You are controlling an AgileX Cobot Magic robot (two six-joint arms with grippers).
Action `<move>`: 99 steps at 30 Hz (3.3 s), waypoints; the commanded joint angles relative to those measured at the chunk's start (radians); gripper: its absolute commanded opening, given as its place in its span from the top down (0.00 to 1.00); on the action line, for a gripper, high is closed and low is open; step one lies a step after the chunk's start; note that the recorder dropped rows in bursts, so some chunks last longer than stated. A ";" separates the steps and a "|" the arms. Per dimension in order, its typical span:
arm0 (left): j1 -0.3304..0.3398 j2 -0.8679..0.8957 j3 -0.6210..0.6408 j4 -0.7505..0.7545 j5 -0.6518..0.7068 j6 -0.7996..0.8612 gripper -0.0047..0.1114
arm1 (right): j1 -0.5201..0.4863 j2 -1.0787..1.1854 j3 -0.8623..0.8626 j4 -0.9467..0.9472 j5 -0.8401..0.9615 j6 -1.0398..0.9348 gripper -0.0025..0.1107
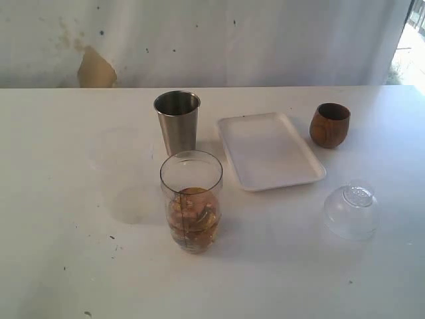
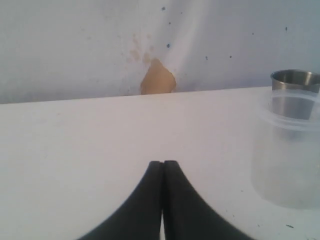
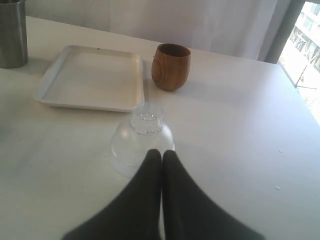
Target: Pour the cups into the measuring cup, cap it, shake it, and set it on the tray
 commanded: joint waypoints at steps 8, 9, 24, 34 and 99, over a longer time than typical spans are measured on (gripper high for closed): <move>0.004 -0.004 0.004 0.004 0.019 0.008 0.96 | -0.007 -0.005 0.007 -0.001 -0.009 0.004 0.98; 0.017 -0.004 0.004 0.001 0.020 -0.001 0.96 | -0.007 -0.005 0.007 -0.001 -0.009 0.004 0.98; 0.059 -0.004 0.004 -0.005 0.012 -0.049 0.96 | -0.007 -0.005 0.007 -0.001 -0.009 0.004 0.98; 0.059 -0.004 0.004 -0.005 0.014 -0.049 0.96 | -0.007 -0.005 0.007 -0.001 -0.009 0.004 0.98; 0.059 -0.004 0.004 -0.005 0.018 -0.049 0.96 | -0.004 1.677 -1.145 0.017 0.620 0.074 0.37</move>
